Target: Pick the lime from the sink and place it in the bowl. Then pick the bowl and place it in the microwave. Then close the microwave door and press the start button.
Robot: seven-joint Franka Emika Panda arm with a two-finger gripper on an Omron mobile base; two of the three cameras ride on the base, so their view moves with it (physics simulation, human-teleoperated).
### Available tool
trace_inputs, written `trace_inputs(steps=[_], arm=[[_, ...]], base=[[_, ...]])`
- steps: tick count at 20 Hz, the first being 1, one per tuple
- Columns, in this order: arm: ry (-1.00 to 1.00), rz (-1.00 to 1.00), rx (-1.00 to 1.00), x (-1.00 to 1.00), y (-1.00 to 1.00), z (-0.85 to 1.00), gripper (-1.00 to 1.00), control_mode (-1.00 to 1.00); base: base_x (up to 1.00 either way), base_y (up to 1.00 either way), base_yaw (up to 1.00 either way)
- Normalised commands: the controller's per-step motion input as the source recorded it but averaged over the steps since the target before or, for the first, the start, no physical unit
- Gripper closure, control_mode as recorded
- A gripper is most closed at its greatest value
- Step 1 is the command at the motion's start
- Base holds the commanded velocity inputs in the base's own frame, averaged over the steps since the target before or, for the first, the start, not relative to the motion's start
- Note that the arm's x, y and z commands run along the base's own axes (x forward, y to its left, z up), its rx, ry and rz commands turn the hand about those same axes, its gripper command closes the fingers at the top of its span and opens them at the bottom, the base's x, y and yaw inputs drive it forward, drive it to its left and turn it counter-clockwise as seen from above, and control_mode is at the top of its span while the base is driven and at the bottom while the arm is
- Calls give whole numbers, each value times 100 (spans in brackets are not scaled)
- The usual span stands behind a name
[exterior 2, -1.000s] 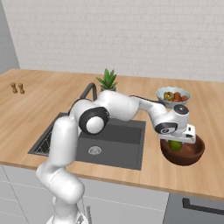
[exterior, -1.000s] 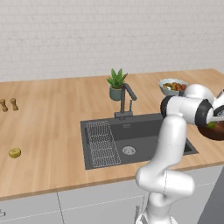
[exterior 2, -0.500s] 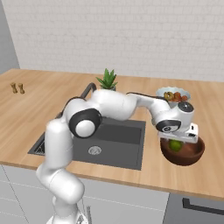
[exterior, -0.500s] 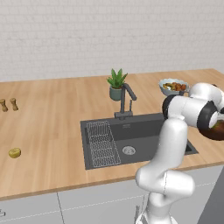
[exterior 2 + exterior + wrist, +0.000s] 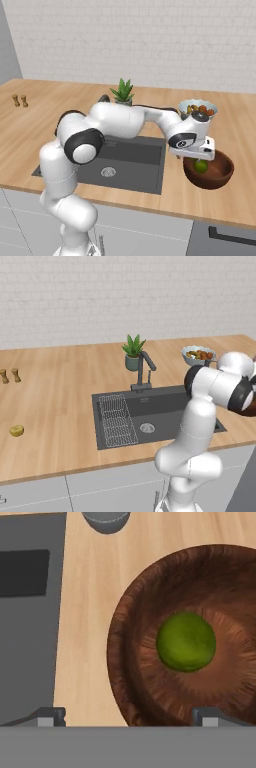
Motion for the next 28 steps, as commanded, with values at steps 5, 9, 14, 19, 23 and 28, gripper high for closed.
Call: trace_inputs(steps=[5,9,14,19,23,28], arm=[[0,0,0,24,21,-10,-100,-100],[0,0,0,40,1,-15,-100,-100],[7,2,0,44,-1,-9,-100,-100],[9,0,0,19,-27,0,-100,-100],[8,0,0,0,-36,-1,-100,-100],[8,0,0,5,-5,-18,-100,-100]], base=[[0,0,0],[0,0,0],[0,0,0],[0,0,0],[0,0,0],[0,0,0]])
